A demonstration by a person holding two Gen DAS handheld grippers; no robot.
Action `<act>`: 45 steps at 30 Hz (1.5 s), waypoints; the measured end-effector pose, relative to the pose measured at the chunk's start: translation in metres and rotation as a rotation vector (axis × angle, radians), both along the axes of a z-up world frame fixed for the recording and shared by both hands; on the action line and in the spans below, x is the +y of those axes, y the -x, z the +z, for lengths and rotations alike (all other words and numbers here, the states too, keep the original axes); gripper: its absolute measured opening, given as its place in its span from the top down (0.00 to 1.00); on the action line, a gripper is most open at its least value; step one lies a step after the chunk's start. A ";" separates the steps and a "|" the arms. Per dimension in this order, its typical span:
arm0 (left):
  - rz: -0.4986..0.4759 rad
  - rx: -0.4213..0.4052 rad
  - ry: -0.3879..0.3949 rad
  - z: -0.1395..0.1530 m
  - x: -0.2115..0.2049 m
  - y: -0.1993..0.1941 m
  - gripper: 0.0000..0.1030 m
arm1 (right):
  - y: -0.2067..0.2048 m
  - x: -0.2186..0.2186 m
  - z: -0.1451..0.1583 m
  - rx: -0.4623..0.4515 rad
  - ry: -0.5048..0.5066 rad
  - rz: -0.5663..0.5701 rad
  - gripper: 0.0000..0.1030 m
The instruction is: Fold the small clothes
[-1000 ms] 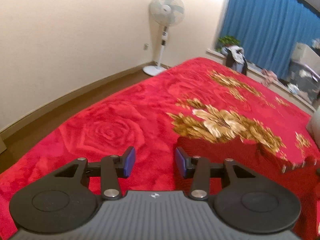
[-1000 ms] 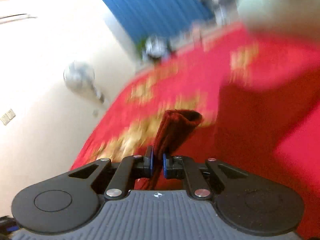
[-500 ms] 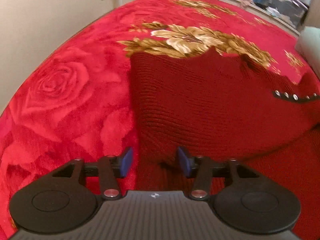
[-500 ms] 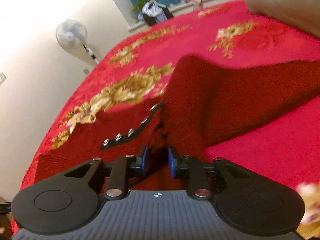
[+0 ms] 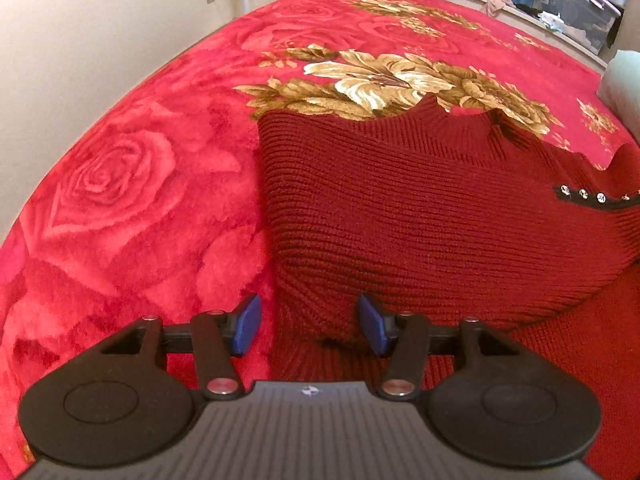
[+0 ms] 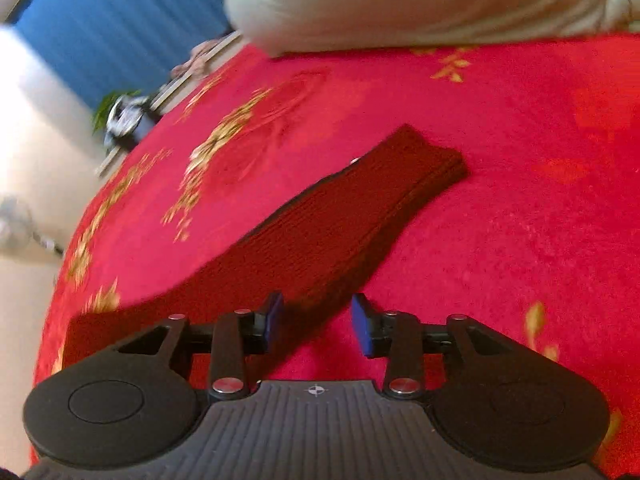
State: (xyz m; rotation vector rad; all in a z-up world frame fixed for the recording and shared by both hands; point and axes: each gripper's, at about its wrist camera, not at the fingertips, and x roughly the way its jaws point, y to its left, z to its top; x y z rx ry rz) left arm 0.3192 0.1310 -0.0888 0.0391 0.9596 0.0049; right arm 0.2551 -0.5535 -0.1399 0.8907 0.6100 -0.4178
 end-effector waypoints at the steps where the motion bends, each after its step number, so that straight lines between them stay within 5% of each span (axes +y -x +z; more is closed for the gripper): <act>1: -0.003 -0.001 -0.007 0.000 -0.001 -0.001 0.42 | -0.004 -0.003 -0.004 -0.004 -0.013 -0.014 0.62; 3: -0.008 -0.003 -0.015 -0.002 -0.003 -0.003 0.42 | -0.013 -0.007 -0.008 -0.003 -0.020 -0.041 0.73; 4: -0.008 -0.002 -0.016 -0.002 -0.003 -0.004 0.42 | -0.018 -0.007 -0.007 0.002 -0.006 -0.041 0.88; 5: -0.009 -0.001 -0.017 -0.003 -0.004 -0.005 0.42 | -0.022 -0.005 -0.005 0.004 0.018 -0.034 0.90; 9: -0.011 0.000 -0.015 -0.003 -0.002 -0.006 0.40 | 0.016 -0.016 0.028 -0.050 0.221 -0.249 0.91; 13: -0.014 0.002 -0.022 -0.002 -0.003 -0.006 0.40 | 0.025 -0.043 -0.005 0.107 0.089 -0.240 0.88; 17: -0.007 0.003 -0.016 -0.002 -0.003 -0.006 0.40 | 0.033 -0.043 -0.005 0.060 0.098 -0.246 0.67; 22: 0.000 0.002 -0.004 0.000 0.002 -0.005 0.36 | 0.031 -0.051 -0.009 0.063 0.057 -0.244 0.67; 28: 0.005 0.003 0.009 0.002 0.005 -0.004 0.36 | 0.011 -0.051 0.003 0.176 0.197 -0.136 0.88; 33: 0.014 0.006 0.016 0.003 0.005 -0.003 0.36 | 0.004 -0.037 0.033 0.202 0.286 -0.137 0.89; 38: 0.015 0.001 0.021 0.006 0.007 0.000 0.36 | -0.008 -0.002 0.082 0.178 0.487 -0.086 0.90; 45: 0.028 -0.001 0.053 0.011 0.016 0.004 0.36 | -0.032 0.126 0.175 -0.065 0.744 0.123 0.90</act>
